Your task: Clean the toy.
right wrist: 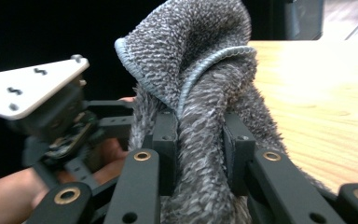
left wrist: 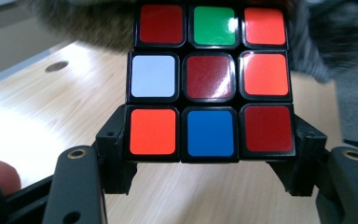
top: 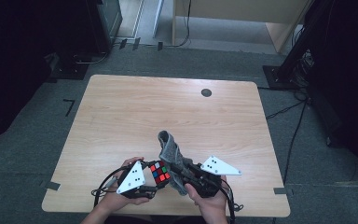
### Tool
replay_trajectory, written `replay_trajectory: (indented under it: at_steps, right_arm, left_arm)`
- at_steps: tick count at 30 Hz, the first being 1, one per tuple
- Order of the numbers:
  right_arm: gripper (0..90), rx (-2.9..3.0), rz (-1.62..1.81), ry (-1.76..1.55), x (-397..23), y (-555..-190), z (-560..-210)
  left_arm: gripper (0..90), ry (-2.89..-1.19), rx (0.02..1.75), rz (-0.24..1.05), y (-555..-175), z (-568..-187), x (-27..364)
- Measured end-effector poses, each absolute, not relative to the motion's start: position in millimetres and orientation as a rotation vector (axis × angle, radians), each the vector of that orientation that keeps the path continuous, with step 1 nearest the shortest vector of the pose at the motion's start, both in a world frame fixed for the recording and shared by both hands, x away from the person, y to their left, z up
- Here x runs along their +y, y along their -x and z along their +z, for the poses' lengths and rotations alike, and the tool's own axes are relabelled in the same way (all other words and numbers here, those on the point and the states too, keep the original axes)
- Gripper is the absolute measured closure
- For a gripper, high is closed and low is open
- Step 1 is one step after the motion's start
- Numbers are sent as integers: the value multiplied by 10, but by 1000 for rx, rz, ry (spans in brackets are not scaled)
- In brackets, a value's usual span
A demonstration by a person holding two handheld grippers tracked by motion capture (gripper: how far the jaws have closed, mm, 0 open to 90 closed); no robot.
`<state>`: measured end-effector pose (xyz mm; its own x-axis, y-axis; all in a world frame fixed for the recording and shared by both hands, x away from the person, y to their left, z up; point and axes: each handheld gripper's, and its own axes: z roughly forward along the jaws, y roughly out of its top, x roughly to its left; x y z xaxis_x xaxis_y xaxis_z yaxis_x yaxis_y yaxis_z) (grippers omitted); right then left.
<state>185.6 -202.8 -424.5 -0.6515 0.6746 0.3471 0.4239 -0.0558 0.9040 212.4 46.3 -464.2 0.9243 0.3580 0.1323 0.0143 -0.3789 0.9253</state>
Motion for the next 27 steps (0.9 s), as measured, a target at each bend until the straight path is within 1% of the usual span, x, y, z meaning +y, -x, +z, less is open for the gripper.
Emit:
replay_trajectory:
  at_steps: [5, 11, 14, 20, 23, 25, 27]
  right_arm:
    - [726, 1965, 1694, -1286, -2123, -1920, -4362]
    - [724, 1987, 1714, -1200, -2032, -1854, -4289]
    - [723, 1983, 1721, -1165, -2014, -1839, -4262]
    - [723, 1975, 1687, -1255, -2110, -1922, -4367]
    - [723, 1976, 1687, -1243, -2091, -1898, -4336]
    - [722, 1986, 1720, -1200, -2046, -1858, -4290]
    - [722, 1994, 1752, -1144, -1986, -1811, -4240]
  left_arm:
    - [341, -1881, 302, 356, -2165, -4573, 562]
    - [341, -1928, 300, 372, -2170, -4629, 520]
    - [341, -1910, 293, 365, -2162, -4610, 535]
    - [341, -1855, 304, 333, -2186, -4572, 608]
    - [341, -1886, 299, 354, -2187, -4589, 584]
    - [341, -1921, 292, 388, -2176, -4613, 550]
    - [341, -1936, 282, 392, -2164, -4631, 528]
